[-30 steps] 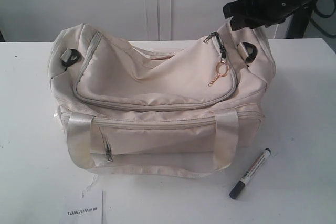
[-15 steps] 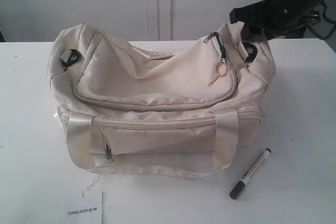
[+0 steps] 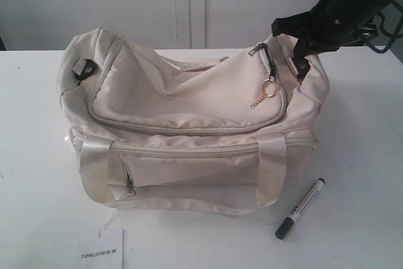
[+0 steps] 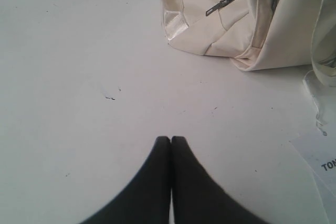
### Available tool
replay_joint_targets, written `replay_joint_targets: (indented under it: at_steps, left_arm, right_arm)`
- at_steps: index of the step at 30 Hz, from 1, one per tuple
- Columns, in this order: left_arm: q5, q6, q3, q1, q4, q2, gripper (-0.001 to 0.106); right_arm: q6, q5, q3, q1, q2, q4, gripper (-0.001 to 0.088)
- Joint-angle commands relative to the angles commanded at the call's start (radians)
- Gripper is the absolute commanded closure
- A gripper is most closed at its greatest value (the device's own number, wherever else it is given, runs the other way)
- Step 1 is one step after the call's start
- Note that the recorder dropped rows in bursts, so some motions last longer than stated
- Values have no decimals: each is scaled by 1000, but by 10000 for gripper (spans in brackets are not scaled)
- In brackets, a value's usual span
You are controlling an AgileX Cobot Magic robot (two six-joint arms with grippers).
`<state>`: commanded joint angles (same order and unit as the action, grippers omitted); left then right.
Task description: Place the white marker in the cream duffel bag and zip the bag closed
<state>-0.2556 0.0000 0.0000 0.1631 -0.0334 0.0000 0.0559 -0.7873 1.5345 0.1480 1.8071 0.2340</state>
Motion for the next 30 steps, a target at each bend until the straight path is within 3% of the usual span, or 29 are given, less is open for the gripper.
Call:
replay_joint_targets:
  at_steps: [13,30]
  left_arm:
    - [0,0,0,0,0,0,1053]
    - [0,0,0,0,-2,0,1053]
  right_arm:
    - [18,-30,0,0,-11,153,868]
    - [18,8,0,0,-11,152,868]
